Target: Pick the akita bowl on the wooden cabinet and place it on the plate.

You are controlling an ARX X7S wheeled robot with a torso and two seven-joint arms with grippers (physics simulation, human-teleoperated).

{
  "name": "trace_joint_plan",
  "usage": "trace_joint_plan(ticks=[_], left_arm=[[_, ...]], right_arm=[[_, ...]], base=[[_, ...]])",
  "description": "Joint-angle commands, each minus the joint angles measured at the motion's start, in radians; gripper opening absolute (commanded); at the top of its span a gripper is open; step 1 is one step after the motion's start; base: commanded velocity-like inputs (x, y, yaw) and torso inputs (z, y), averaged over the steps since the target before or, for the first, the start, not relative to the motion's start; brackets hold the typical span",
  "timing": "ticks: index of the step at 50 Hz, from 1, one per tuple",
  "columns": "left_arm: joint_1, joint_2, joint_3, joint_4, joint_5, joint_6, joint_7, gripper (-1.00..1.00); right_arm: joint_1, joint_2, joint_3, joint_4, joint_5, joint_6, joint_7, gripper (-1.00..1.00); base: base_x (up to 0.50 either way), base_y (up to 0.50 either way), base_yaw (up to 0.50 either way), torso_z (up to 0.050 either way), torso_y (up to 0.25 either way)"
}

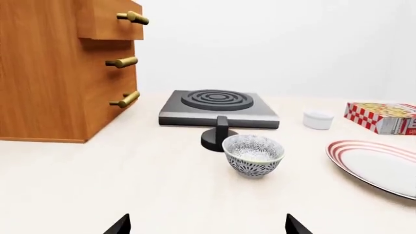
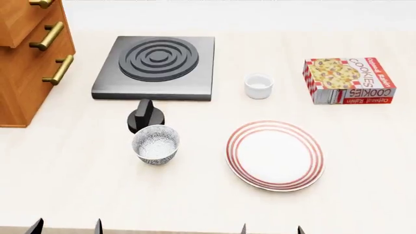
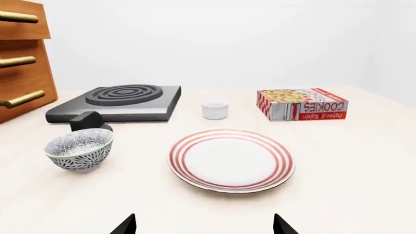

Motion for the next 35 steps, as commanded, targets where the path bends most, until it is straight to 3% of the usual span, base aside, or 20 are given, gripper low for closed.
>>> trace_joint_plan(ticks=[1,19,29,35], left_arm=[[-0.001,-0.012,0.015,0.001,-0.014,-0.002,-0.015,1.0],[-0.006,-0.028,0.041,-0.001,-0.012,-0.009,-0.042,1.0],[-0.01,-0.037,0.056,-0.009,-0.008,-0.009,-0.051,1.0],[-0.013,-0.042,0.063,-0.012,-0.006,-0.01,-0.058,1.0]], right_arm=[[0.003,0.012,-0.015,0.002,0.012,-0.003,0.015,1.0],[0.005,0.023,-0.017,-0.001,0.058,-0.005,0.03,1.0],[0.005,0.031,-0.032,0.0,0.032,-0.012,0.06,1.0],[0.006,0.037,-0.041,0.002,0.023,-0.014,0.07,1.0]], base=[[0.0,0.0,0.0,0.05,0.0],[0.0,0.0,0.0,0.05,0.0],[0.0,0.02,0.0,0.003,0.0],[0.0,0.45,0.0,0.0,0.0]])
